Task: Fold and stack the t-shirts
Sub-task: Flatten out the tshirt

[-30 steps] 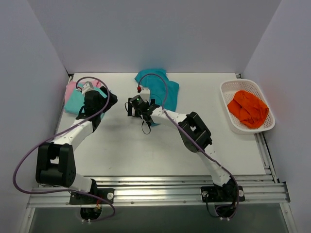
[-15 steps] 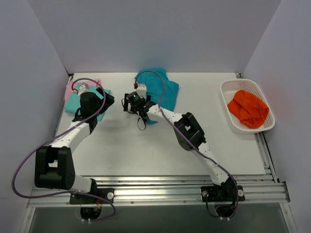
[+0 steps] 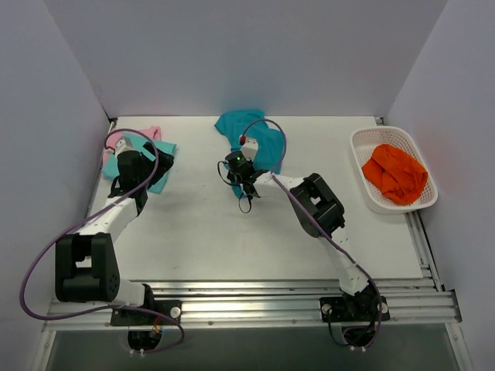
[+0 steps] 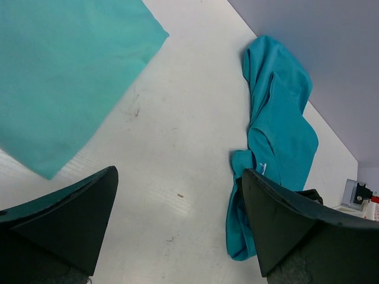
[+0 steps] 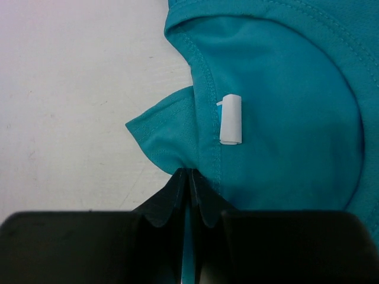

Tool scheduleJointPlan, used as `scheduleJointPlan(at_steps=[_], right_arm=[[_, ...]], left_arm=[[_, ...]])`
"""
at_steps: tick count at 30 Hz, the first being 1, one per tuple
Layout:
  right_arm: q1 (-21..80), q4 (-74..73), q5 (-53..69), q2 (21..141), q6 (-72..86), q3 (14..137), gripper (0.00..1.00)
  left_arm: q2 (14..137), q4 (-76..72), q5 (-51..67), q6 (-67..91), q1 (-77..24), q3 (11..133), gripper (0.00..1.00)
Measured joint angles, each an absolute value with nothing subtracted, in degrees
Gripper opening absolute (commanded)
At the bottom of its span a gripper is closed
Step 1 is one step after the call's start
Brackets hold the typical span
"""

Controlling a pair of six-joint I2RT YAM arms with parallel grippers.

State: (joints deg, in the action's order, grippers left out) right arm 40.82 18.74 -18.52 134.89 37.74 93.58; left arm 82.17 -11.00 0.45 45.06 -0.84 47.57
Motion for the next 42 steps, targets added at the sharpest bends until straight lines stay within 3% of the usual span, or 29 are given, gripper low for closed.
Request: scheduleJointPlan(at_steps=[12,20,27,31,35,42], right_arm=[[42.0,20.5,-20.6,132.8,37.6,89.7,0.00],[46.9,5.0,-22.9,127.3,34.3,90.0,0.00],[47.3,-7.9,-31.8,104.6,29.4,91.1,0.00],[40.0,-10.1,-38.2,92.5,26.1,102.7,0.00],[36.7,-10.8,-45.2,84.7,23.8,108.2,0.00],[36.4,-13.9,-49.0,79.5,23.5,100.7,0.00]], left_arm=[[82.1,-12.9,2.5,45.8,1.6,46.3,0.95],[82.4,-15.2,5.2,45.9,1.5,46.3,0.96],[82.4,-16.1,6.1,46.0,1.0,46.3,0.96],[82.4,-16.3,6.2,46.2,-1.2,46.3,0.96],[82.4,-16.3,6.3,46.1,-3.8,46.3,0.96],[82.9,-16.1,6.0,46.0,-7.3,46.9,0.96]])
